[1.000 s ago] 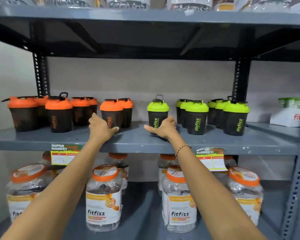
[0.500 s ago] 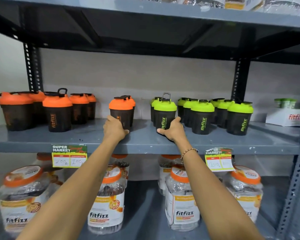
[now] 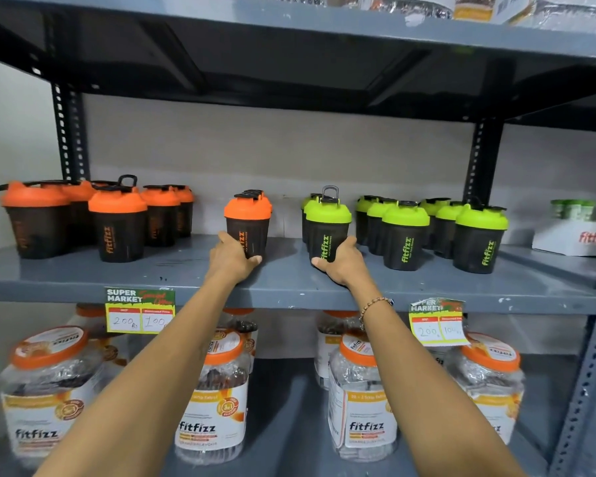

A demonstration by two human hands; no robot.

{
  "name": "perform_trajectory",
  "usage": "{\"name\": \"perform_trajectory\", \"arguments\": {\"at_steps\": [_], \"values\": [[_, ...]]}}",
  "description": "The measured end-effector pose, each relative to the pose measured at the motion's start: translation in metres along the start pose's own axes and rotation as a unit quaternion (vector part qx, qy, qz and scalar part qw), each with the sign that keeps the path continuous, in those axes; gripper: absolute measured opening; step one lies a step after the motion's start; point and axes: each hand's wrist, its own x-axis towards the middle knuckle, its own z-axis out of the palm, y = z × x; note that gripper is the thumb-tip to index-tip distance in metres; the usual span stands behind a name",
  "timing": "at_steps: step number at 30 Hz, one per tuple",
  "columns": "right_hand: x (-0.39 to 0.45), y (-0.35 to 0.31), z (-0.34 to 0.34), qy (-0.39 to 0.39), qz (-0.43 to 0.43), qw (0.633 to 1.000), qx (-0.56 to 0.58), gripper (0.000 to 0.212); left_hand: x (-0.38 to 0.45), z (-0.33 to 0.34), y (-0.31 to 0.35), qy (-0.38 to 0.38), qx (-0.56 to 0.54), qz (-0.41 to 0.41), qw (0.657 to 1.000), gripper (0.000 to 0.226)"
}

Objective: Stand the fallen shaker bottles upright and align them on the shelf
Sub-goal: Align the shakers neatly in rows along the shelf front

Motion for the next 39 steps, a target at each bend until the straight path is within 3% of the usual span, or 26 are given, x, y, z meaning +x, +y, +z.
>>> {"name": "perform_trajectory", "arguments": {"at_steps": [4, 6, 9, 11, 14, 16, 20, 23, 27, 30, 34, 39], "values": [[-0.003, -0.001, -0.005, -0.009, 0.012, 1.0, 0.007, 0.081, -0.003, -0.004, 0.003, -0.007, -0.012, -0.005, 1.0, 0.072], [-0.01, -0.001, -0.008, 0.03, 0.017, 0.999, 0.011, 0.083, -0.006, -0.01, 0.0, -0.005, -0.029, -0.001, 1.0, 0.072], [-0.027, -0.007, -0.002, 0.178, -0.034, 0.983, -0.002, 0.048, -0.009, -0.027, -0.02, 0.054, -0.042, 0.021, 0.997, 0.064], [-0.041, -0.024, 0.009, 0.23, -0.09, 0.969, 0.019, 0.02, -0.009, -0.047, -0.042, 0.121, -0.038, 0.058, 0.99, 0.047], [-0.056, -0.069, 0.04, 0.204, -0.146, 0.967, 0.05, 0.008, -0.003, -0.086, -0.083, 0.209, -0.061, 0.108, 0.97, 0.027], [-0.064, -0.103, 0.064, 0.164, -0.168, 0.969, 0.082, 0.004, 0.004, -0.111, -0.108, 0.259, -0.058, 0.119, 0.957, 0.026], [-0.07, -0.168, 0.126, 0.056, -0.157, 0.978, 0.123, 0.021, 0.026, -0.166, -0.166, 0.334, 0.004, 0.023, 0.942, 0.061], [-0.069, -0.201, 0.165, -0.011, -0.126, 0.985, 0.113, 0.049, 0.046, -0.198, -0.201, 0.31, 0.001, -0.049, 0.95, 0.081], [-0.064, -0.231, 0.202, -0.092, -0.078, 0.989, 0.081, 0.085, 0.072, -0.218, -0.23, 0.199, 0.012, -0.078, 0.977, 0.109], [-0.063, -0.254, 0.218, -0.11, -0.049, 0.99, 0.073, 0.108, 0.086, -0.221, -0.241, 0.125, -0.02, -0.094, 0.987, 0.114], [-0.062, -0.269, 0.237, -0.072, -0.03, 0.994, 0.075, 0.11, 0.093, -0.218, -0.246, 0.105, -0.049, -0.094, 0.989, 0.1], [-0.058, -0.274, 0.249, -0.051, -0.024, 0.998, 0.042, 0.093, 0.101, -0.222, -0.252, 0.094, -0.034, -0.105, 0.989, 0.084]]}}
